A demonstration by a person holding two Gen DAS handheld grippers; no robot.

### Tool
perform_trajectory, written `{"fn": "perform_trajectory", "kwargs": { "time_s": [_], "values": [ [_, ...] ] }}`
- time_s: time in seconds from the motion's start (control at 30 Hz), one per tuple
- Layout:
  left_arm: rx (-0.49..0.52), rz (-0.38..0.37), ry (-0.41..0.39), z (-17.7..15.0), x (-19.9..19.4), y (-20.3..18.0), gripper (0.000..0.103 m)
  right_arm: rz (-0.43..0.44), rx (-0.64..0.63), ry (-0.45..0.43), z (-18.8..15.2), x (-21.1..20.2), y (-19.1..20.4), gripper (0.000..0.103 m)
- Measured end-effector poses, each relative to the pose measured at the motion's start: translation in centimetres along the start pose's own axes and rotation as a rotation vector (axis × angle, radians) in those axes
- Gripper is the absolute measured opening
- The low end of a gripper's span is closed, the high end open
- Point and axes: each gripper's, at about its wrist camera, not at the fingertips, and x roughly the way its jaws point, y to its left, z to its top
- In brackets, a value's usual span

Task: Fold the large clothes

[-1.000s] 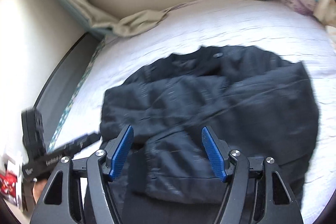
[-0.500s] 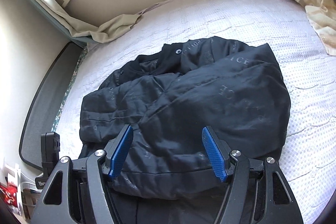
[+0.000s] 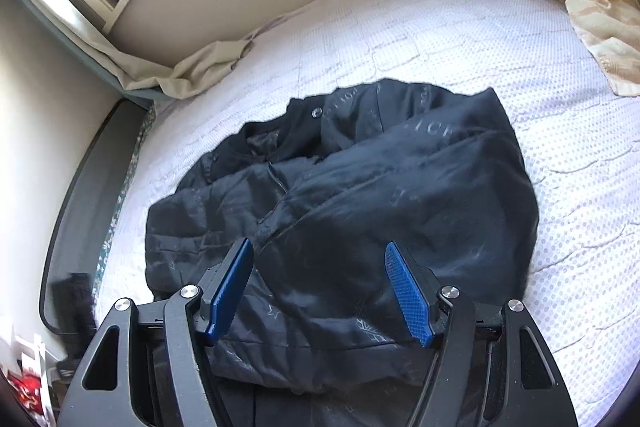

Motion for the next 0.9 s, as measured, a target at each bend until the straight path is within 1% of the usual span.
{"fn": "perform_trajectory", "kwargs": {
  "time_s": [0.1, 0.17, 0.2, 0.3, 0.4, 0.47, 0.53, 0.6, 0.63, 0.73, 0.77, 0.83, 0.87, 0.9],
  "values": [
    [0.048, 0.053, -0.145, 1.5, -4.3, -0.2, 0.014, 0.006, 0.005, -0.027, 0.4, -0.5, 0.1, 0.067],
    [0.059, 0.093, -0.206, 2.4, -6.0, 0.2, 0.014, 0.008, 0.012, -0.041, 0.6, -0.6, 0.0, 0.067],
    [0.052, 0.118, -0.229, 3.0, -6.7, 0.8, 0.014, 0.007, 0.016, -0.045, 0.7, -0.6, 0.0, 0.067],
    [0.0, 0.179, -0.247, 4.3, -6.7, 3.1, 0.014, 0.0, 0.024, -0.044, 0.7, -0.1, -0.1, 0.067],
    [-0.057, 0.229, -0.226, 4.8, -5.4, 5.4, 0.014, -0.008, 0.021, -0.026, 0.6, 0.9, 0.1, 0.067],
    [-0.1, 0.253, -0.194, 4.8, -4.2, 6.9, 0.014, -0.011, 0.015, -0.013, 0.5, 1.4, 0.2, 0.067],
    [-0.134, 0.268, -0.138, 4.6, -3.0, 8.1, 0.014, -0.013, 0.006, -0.004, 0.5, 1.7, 0.2, 0.067],
    [-0.148, 0.275, -0.084, 3.9, -1.7, 8.8, 0.014, -0.023, -0.004, 0.001, 0.5, 2.0, 0.2, 0.067],
    [-0.149, 0.281, -0.057, 3.5, -1.0, 9.0, 0.014, -0.041, -0.013, 0.002, 0.6, 2.2, 0.2, 0.067],
    [-0.137, 0.299, -0.017, 3.1, 0.4, 8.9, 0.018, -0.092, -0.027, -0.005, 0.8, 2.5, 0.0, 0.067],
    [-0.135, 0.305, -0.017, 3.1, 0.5, 8.9, 0.022, -0.108, -0.03, -0.009, 1.0, 2.5, -0.2, 0.067],
    [-0.143, 0.312, -0.032, 3.3, 0.3, 9.0, 0.027, -0.123, -0.03, -0.018, 1.3, 2.5, -0.6, 0.067],
    [-0.157, 0.313, -0.038, 3.4, 0.0, 9.1, 0.037, -0.124, -0.029, -0.024, 1.5, 2.4, -0.8, 0.067],
    [-0.176, 0.312, -0.05, 3.6, -0.5, 9.3, 0.051, -0.123, -0.026, -0.03, 1.7, 2.3, -1.0, 0.067]
  ]
}}
